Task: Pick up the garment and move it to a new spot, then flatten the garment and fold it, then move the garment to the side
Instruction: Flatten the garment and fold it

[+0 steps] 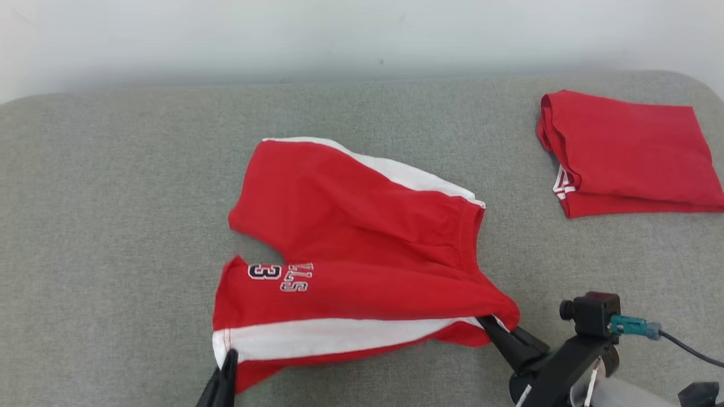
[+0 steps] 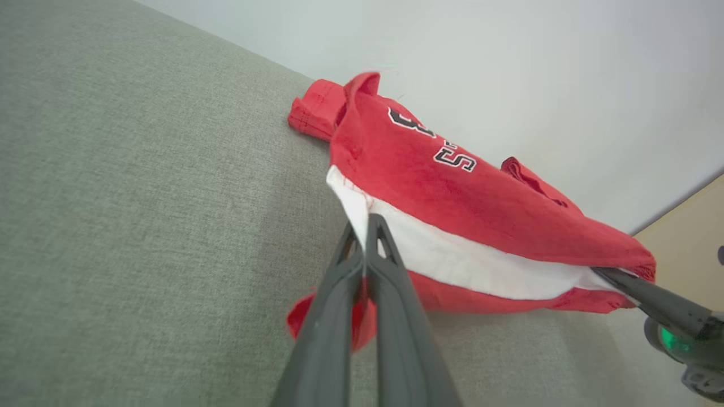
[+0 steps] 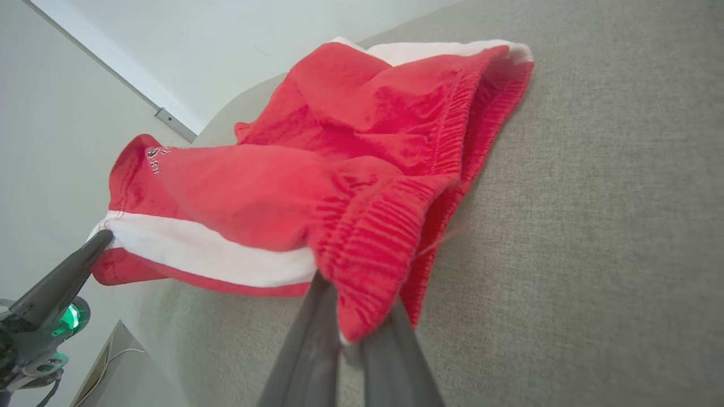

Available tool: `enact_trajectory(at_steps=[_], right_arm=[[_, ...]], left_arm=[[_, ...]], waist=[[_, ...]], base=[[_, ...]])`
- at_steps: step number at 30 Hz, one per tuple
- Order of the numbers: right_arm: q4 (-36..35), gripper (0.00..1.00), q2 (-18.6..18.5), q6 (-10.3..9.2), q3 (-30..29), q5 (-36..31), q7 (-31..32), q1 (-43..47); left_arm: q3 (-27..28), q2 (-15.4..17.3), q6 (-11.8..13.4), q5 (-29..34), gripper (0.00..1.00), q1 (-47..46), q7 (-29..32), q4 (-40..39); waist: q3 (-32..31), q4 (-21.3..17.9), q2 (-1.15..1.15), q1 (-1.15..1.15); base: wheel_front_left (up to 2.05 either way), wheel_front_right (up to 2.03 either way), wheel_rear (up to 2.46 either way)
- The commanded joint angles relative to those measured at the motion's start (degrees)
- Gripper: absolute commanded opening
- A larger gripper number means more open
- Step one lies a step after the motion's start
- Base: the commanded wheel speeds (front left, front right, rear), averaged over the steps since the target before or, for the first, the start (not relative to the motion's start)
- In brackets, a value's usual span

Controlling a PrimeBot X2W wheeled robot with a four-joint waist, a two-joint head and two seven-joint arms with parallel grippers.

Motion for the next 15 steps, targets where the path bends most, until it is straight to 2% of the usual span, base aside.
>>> enact_trajectory(at_steps=[1,7,15], right_arm=[[0.58,0.0,0.06,-0.01,-0.36,-0.4,-0.12,1.18],[2.51,0.0,1.85,-0.01,-1.0,-3.57,1.07,3.05],[2.46,0.0,3.4,-0.01,-2.34,-4.46,2.23,4.71]], left_arm=[[0.4,0.02,-0.54,2.39,0.0,1.41,-0.19,1.02],[2.04,-2.19,-2.63,7.38,0.0,2.41,-0.19,4.69],[3.44,-4.09,-4.03,8.92,0.0,2.96,-0.2,6.11]], waist=[[-0.73,0.36,0.0,0.0],[-1.96,0.66,0.0,0.0],[-2.53,0.79,0.0,0.0]], base=[[0.0,0.0,0.0],[0.0,0.0,0.0],[0.0,0.0,0.0]])
